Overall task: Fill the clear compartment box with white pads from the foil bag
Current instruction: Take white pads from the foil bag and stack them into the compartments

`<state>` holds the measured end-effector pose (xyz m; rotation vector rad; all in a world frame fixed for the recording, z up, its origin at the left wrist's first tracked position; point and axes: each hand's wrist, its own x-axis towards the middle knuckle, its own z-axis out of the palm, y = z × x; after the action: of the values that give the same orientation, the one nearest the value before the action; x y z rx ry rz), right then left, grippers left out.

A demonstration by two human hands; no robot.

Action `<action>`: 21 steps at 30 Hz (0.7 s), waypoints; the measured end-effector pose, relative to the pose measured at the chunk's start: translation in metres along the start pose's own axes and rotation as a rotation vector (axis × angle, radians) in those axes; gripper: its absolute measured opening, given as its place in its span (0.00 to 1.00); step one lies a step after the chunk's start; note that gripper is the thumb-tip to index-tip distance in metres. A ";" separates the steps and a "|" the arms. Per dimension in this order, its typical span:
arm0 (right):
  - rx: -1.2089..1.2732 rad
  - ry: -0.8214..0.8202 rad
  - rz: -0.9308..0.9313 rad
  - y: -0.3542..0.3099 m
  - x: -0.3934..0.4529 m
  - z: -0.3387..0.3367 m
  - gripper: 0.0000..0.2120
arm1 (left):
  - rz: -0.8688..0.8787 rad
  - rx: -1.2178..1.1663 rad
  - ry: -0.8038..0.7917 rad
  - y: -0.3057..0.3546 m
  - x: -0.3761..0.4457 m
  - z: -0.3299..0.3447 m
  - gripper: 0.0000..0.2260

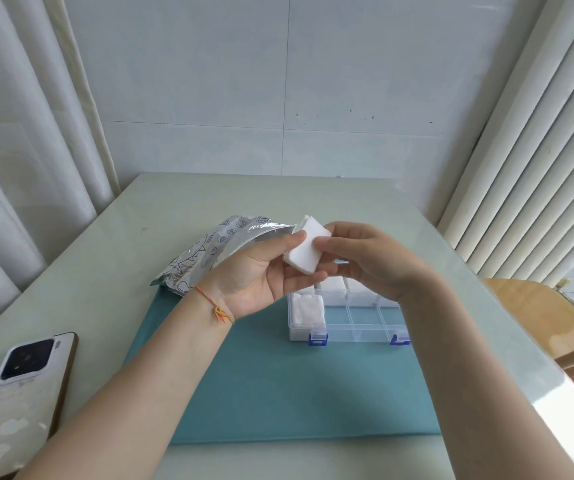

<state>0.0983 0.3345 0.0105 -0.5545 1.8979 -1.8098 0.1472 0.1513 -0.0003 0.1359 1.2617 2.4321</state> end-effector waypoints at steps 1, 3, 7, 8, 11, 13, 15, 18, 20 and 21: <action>0.021 0.021 -0.001 0.001 -0.002 -0.003 0.09 | -0.017 0.048 0.003 -0.002 0.001 0.002 0.18; 0.024 0.082 0.010 0.003 -0.008 -0.012 0.08 | -0.031 0.240 0.064 -0.009 0.005 0.006 0.16; -0.232 0.255 0.097 0.013 -0.021 -0.028 0.03 | 0.135 0.947 0.419 -0.026 0.015 0.000 0.09; -0.314 0.298 0.120 0.017 -0.025 -0.030 0.05 | 0.195 1.174 0.443 -0.030 0.017 -0.002 0.09; -0.476 0.364 0.146 0.029 -0.029 -0.029 0.10 | 0.186 1.556 0.262 -0.036 0.016 0.002 0.08; -0.550 0.353 0.151 0.033 -0.031 -0.028 0.09 | 0.095 1.722 0.160 -0.039 0.017 0.009 0.08; -0.605 0.327 0.186 0.035 -0.032 -0.027 0.08 | 0.058 1.852 0.138 -0.041 0.019 0.013 0.09; -0.666 0.295 0.241 0.037 -0.032 -0.023 0.05 | 0.047 1.913 0.168 -0.042 0.018 0.011 0.10; -0.680 0.276 0.265 0.040 -0.031 -0.020 0.03 | 0.043 1.901 0.169 -0.041 0.016 0.009 0.09; -0.691 0.267 0.275 0.042 -0.030 -0.018 0.03 | 0.049 1.898 0.167 -0.040 0.015 0.009 0.09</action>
<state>0.1132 0.3688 -0.0295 -0.2451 2.6388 -1.0696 0.1484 0.1848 -0.0285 0.4209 3.0303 0.4487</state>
